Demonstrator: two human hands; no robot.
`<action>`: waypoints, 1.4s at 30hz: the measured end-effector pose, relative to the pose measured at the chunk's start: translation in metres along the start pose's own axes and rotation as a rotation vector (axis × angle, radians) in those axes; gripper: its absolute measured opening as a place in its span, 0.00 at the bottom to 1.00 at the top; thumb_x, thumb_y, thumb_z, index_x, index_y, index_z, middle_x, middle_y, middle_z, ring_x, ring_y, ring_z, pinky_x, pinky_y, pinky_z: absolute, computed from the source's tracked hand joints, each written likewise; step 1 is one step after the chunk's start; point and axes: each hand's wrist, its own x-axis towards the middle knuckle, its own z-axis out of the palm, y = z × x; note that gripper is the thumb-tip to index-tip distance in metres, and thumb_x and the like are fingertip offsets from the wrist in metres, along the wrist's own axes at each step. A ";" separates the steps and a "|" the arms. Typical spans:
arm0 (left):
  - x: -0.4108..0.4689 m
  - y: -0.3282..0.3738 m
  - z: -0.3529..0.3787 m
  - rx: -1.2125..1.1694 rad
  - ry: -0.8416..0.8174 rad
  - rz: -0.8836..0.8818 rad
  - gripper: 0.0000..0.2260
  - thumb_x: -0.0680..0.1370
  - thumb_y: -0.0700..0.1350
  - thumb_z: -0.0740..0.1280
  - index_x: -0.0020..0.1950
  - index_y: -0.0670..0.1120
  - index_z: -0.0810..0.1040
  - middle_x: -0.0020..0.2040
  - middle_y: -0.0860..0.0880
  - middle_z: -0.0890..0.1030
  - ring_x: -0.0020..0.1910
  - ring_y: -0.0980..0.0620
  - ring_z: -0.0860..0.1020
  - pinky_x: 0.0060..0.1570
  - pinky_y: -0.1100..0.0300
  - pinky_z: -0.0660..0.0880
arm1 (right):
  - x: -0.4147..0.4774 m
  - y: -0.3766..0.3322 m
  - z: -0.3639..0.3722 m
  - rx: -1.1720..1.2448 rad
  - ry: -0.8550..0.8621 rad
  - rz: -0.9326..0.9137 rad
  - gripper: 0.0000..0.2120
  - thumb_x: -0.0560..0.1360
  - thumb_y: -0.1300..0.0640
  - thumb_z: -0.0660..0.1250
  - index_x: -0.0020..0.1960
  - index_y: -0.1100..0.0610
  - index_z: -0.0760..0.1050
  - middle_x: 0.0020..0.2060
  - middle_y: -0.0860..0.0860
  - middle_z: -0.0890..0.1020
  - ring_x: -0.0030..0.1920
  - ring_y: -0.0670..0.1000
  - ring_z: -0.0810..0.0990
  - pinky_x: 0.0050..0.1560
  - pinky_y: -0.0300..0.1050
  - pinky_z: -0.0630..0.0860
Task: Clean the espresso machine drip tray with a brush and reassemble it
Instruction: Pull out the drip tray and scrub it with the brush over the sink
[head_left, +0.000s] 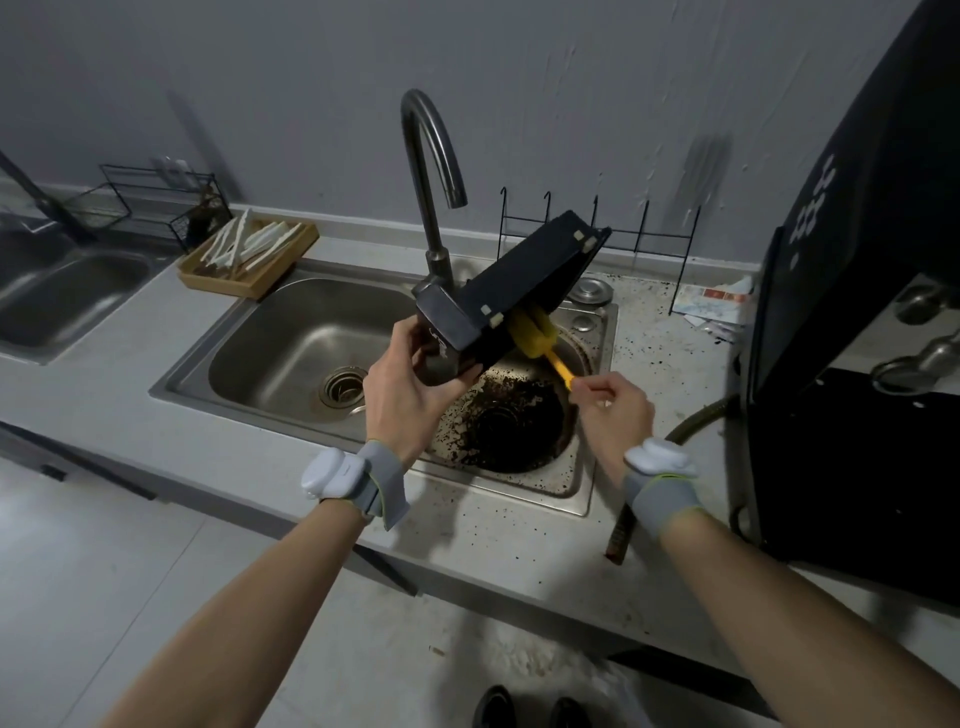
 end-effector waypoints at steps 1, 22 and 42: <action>0.000 0.002 0.001 -0.016 0.003 -0.003 0.28 0.67 0.58 0.79 0.61 0.49 0.72 0.51 0.59 0.81 0.48 0.71 0.78 0.52 0.76 0.72 | -0.003 0.000 0.007 -0.003 -0.023 0.018 0.05 0.75 0.52 0.69 0.42 0.50 0.82 0.38 0.45 0.85 0.45 0.48 0.81 0.40 0.39 0.70; 0.000 0.005 0.002 -0.066 0.017 -0.010 0.29 0.68 0.51 0.80 0.64 0.48 0.73 0.53 0.60 0.80 0.53 0.74 0.76 0.53 0.79 0.70 | -0.007 0.009 0.005 -0.259 -0.228 -0.053 0.07 0.75 0.47 0.69 0.41 0.48 0.82 0.36 0.42 0.84 0.39 0.45 0.80 0.38 0.40 0.75; 0.002 0.010 -0.005 -0.028 0.056 -0.072 0.29 0.67 0.51 0.81 0.64 0.46 0.74 0.51 0.56 0.82 0.50 0.66 0.79 0.51 0.80 0.70 | -0.008 0.011 0.001 -0.224 -0.214 0.023 0.08 0.75 0.49 0.68 0.42 0.50 0.83 0.39 0.45 0.85 0.43 0.48 0.81 0.41 0.41 0.73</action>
